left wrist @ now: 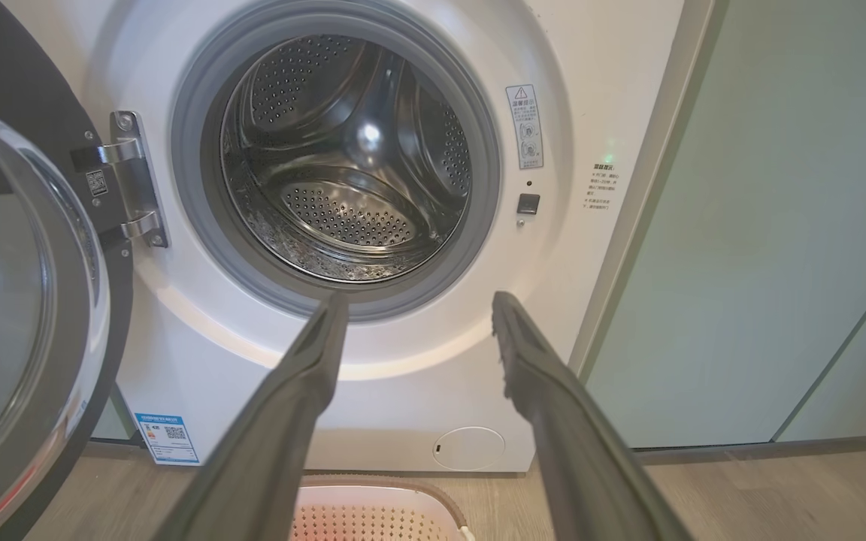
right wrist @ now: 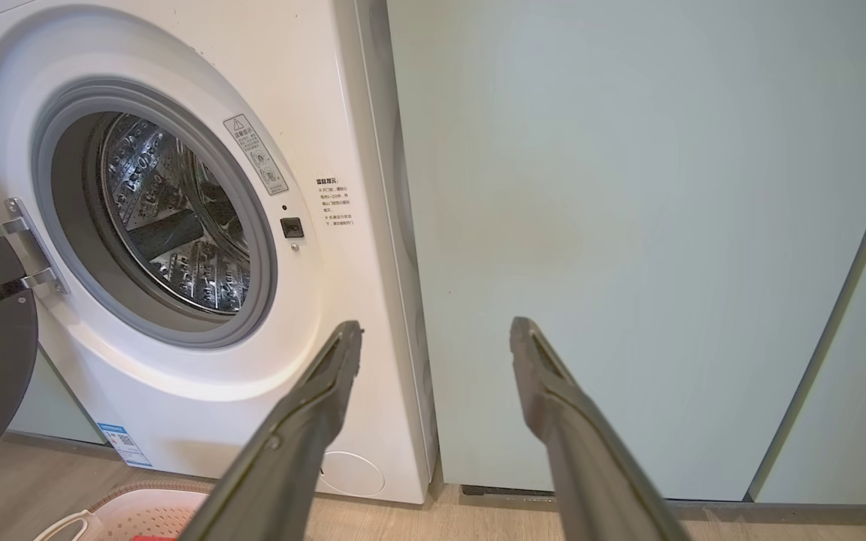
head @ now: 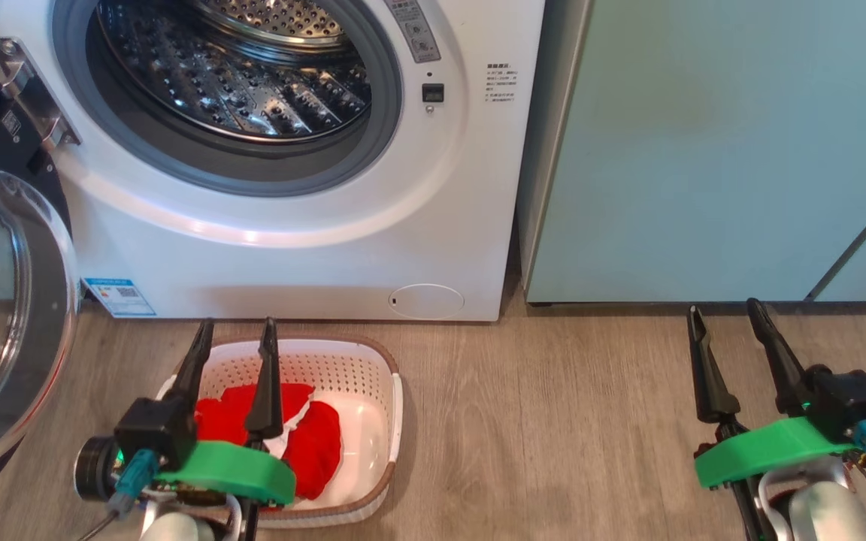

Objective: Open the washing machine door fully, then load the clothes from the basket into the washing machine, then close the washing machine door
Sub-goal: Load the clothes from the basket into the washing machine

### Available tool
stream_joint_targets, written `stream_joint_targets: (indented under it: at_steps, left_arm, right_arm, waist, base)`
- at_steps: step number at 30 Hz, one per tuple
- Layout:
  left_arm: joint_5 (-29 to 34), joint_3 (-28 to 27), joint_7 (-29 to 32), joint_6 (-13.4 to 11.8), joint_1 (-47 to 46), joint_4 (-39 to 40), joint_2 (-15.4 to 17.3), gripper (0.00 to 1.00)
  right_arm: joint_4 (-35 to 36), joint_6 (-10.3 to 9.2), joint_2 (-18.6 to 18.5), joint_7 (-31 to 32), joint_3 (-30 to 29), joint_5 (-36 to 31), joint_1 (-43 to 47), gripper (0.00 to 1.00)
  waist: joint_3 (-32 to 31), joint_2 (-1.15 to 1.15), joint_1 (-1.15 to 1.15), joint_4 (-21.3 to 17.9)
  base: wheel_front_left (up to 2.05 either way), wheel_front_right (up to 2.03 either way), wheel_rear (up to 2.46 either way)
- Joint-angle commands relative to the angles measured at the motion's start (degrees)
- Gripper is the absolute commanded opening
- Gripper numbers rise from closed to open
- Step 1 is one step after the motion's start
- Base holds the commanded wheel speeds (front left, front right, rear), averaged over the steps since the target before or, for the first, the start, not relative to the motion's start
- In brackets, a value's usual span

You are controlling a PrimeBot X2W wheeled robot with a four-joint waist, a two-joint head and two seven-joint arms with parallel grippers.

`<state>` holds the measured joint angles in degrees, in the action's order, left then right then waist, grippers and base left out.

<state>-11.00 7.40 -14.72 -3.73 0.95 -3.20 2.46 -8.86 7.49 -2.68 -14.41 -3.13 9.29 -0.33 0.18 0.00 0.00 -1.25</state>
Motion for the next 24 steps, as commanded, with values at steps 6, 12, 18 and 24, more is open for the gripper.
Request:
stream_joint_targets:
  at_steps: [6, 12, 18, 24]
  left_arm:
    - [2.2, -1.8, -0.3, -0.4, -2.8, -1.5, 0.4, 1.00]
    - [4.3, -2.7, -0.3, 0.3, -6.1, -7.7, 0.4, 1.00]
    - [7.8, -3.0, -0.3, 1.2, -12.1, -17.7, 1.7, 1.00]
    - [8.3, -3.4, -0.3, 2.4, -18.9, -29.4, 3.4, 1.00]
  right_arm:
    - [2.6, 0.00, -0.2, -0.6, 1.7, 0.1, -1.5, 1.00]
    - [3.1, 0.00, -0.2, -0.6, 3.2, -0.4, -3.3, 1.00]
    - [4.0, 0.00, -0.2, -0.6, 4.4, -0.8, -6.0, 1.00]
    - [4.4, 0.00, -0.2, -0.6, 5.2, -1.2, -7.9, 1.00]
  waist:
    - [3.8, 0.00, 0.00, 0.2]
    - [11.4, 0.00, 0.00, -0.3]
    - [19.9, 0.00, 0.00, -1.3]
    - [25.9, 0.00, 0.00, -2.2]
  base:
    - [0.00, 0.00, 0.00]
    - [0.00, 0.00, 0.00]
    - [0.00, 0.00, 0.00]
    - [0.00, 0.00, 0.00]
